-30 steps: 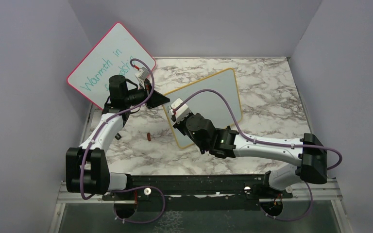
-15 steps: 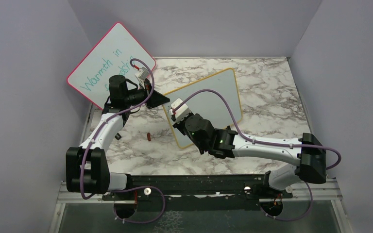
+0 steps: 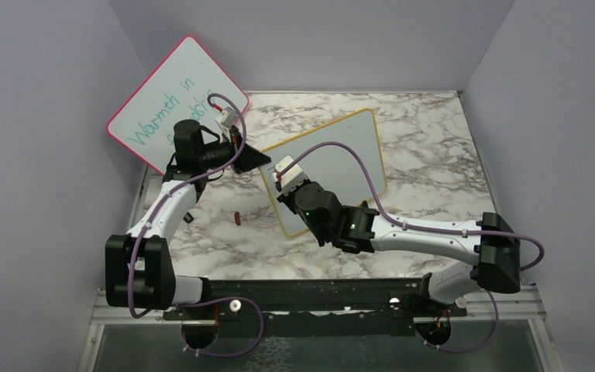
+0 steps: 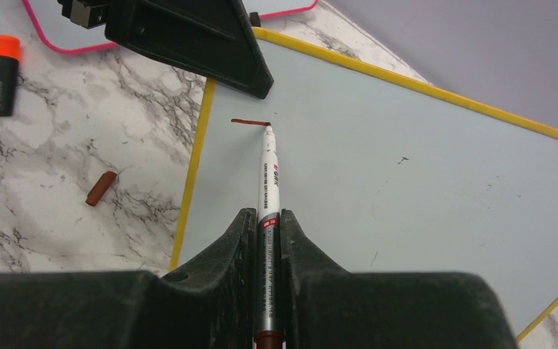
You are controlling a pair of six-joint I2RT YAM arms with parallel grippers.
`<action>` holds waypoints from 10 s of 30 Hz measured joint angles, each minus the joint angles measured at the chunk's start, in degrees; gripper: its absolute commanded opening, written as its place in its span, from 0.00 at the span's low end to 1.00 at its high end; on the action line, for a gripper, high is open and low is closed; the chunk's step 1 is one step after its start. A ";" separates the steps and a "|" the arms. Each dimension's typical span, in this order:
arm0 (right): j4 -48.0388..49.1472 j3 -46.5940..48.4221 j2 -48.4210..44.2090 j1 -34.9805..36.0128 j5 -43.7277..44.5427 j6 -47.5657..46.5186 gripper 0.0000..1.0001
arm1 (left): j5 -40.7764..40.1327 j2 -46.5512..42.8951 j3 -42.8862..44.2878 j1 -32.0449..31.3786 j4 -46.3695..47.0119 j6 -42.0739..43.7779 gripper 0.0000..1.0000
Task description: Write a sentence on the whiteboard
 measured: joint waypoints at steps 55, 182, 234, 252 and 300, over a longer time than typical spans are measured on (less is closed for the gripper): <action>0.26 -1.40 -0.92 0.00 -1.70 -0.81 0.00 | 0.35 0.20 0.04 0.04 0.31 -0.07 0.00; -4.35 -4.72 -2.95 -0.44 0.74 7.58 0.01 | 0.83 0.94 0.13 0.26 0.81 -0.24 0.00; -5.09 -4.72 -3.43 -1.70 3.52 6.25 0.00 | 0.83 1.22 0.22 0.31 0.92 -0.37 0.00; -2.67 -3.52 -2.69 -2.08 2.56 4.00 0.00 | 0.87 1.25 0.22 0.31 1.01 -0.37 0.00; -7.72 -4.13 -4.44 -2.21 -3.06 6.51 0.00 | 1.01 1.27 0.22 0.33 1.05 -0.37 0.00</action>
